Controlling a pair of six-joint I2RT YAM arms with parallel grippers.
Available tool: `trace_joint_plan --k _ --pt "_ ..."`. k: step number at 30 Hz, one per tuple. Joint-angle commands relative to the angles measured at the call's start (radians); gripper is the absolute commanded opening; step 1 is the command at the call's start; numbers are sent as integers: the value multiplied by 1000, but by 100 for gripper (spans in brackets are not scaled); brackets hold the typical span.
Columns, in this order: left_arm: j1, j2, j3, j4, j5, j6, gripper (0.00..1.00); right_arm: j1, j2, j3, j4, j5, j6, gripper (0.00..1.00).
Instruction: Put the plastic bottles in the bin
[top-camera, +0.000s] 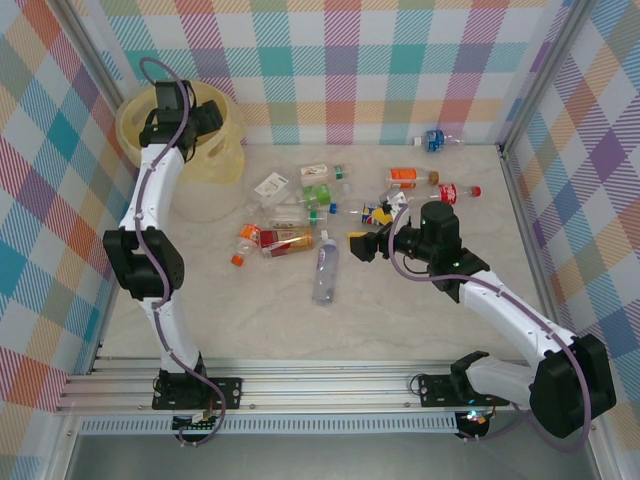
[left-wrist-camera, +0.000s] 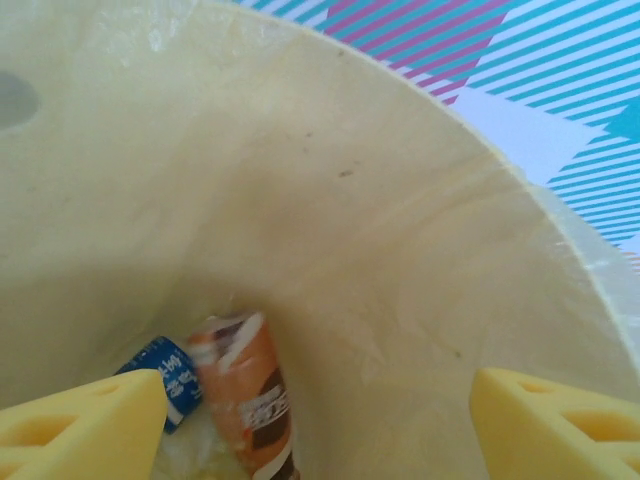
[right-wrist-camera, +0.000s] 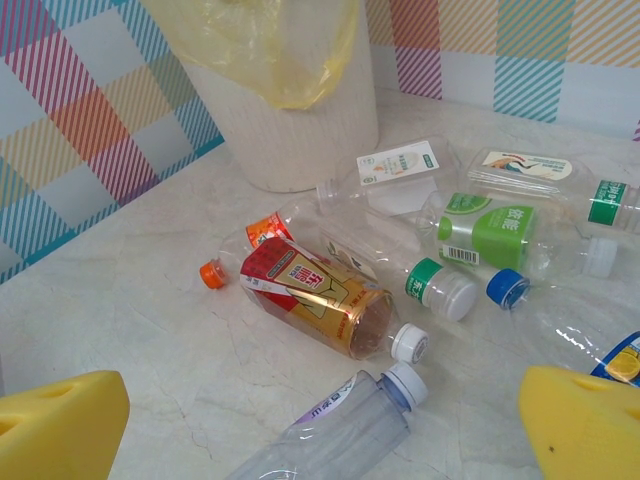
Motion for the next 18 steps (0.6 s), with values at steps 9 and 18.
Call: trace_joint_plan --k 9,18 --pt "5 -190 5 -52 87 -75 100 7 3 17 21 136 85 100" --pt "-39 -311 -116 -31 145 -158 100 7 0 25 0 268 166 100"
